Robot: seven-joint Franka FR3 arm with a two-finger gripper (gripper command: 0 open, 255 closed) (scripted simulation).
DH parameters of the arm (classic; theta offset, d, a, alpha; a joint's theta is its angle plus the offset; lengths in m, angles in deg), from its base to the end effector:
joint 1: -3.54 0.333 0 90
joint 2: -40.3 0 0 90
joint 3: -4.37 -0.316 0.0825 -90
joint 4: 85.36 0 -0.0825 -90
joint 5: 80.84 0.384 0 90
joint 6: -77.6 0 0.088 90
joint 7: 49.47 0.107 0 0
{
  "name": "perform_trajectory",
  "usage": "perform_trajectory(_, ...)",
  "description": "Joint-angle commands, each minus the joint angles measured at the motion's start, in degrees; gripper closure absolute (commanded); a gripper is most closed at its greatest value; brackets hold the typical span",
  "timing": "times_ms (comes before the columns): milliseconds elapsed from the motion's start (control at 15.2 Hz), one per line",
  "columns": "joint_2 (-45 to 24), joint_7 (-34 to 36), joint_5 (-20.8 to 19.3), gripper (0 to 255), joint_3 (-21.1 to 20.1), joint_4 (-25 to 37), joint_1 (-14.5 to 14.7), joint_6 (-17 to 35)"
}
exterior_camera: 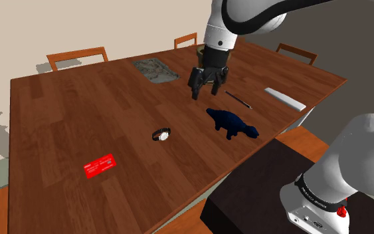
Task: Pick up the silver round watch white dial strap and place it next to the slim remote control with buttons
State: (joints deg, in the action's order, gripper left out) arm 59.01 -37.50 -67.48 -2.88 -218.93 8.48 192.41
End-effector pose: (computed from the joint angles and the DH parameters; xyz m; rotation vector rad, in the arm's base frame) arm 0.4353 0.1107 0.4648 -2.9703 0.1504 0.0544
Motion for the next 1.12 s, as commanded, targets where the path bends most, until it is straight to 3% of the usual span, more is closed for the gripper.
perform_trajectory(0,-3.7,1.6,1.0,0,-1.1,1.1,0.6,2.4)
perform_trajectory(594,-21.8,7.7,3.6,0,-4.6,9.9,3.2,10.9)
perform_trajectory(1056,-24.8,7.5,4.0,0,-5.2,7.9,4.0,16.1)
